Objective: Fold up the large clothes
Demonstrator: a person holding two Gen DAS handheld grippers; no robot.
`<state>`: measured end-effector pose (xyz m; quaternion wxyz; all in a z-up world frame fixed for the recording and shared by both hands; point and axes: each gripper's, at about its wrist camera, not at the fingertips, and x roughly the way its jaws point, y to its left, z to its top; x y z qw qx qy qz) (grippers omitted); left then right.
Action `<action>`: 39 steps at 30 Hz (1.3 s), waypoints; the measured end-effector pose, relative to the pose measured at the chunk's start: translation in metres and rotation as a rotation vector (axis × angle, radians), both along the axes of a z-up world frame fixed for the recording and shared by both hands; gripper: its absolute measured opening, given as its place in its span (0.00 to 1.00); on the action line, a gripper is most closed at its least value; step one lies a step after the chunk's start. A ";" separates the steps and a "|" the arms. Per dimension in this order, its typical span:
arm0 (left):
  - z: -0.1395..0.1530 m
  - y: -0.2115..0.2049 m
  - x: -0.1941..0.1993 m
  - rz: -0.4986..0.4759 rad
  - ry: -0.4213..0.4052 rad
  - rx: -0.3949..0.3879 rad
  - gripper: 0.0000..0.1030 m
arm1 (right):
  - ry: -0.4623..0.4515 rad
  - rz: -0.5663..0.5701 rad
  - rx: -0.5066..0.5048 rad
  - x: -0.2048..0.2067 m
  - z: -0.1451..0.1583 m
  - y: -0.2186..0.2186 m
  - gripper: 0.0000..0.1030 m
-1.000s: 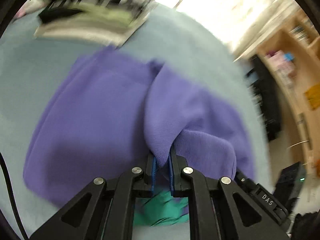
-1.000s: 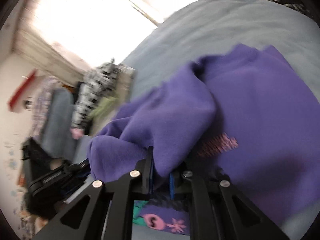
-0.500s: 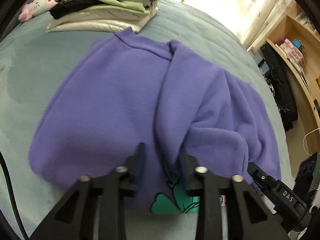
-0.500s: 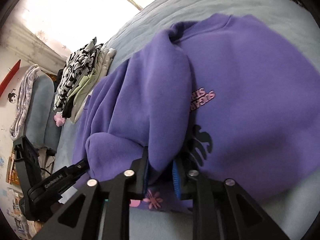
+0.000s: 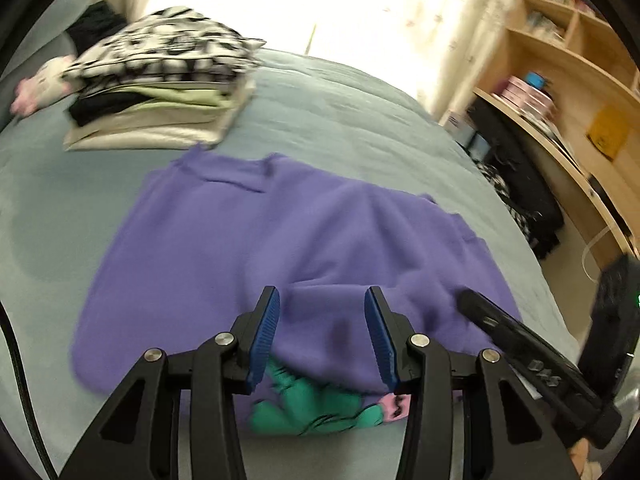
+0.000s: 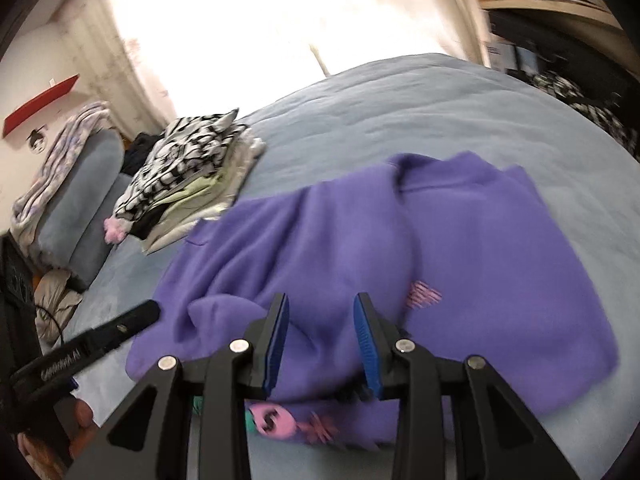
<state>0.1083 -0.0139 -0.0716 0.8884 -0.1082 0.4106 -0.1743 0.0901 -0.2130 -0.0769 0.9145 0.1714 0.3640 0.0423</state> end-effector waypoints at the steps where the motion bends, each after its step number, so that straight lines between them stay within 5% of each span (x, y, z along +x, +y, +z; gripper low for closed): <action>1: -0.002 -0.007 0.003 -0.015 -0.005 0.000 0.37 | -0.014 0.014 -0.017 0.008 -0.001 0.004 0.32; 5: -0.025 -0.033 0.019 -0.034 0.009 0.066 0.32 | -0.018 0.058 -0.067 0.034 -0.013 0.015 0.27; 9: -0.055 -0.035 0.026 -0.033 0.044 0.095 0.30 | 0.073 0.048 -0.107 0.056 -0.046 0.011 0.25; 30: -0.058 -0.030 0.013 -0.020 -0.009 0.067 0.30 | -0.028 0.057 -0.096 0.040 -0.056 0.010 0.31; 39: -0.040 -0.021 0.016 0.009 0.081 0.013 0.37 | -0.006 0.047 -0.062 0.043 -0.049 0.009 0.34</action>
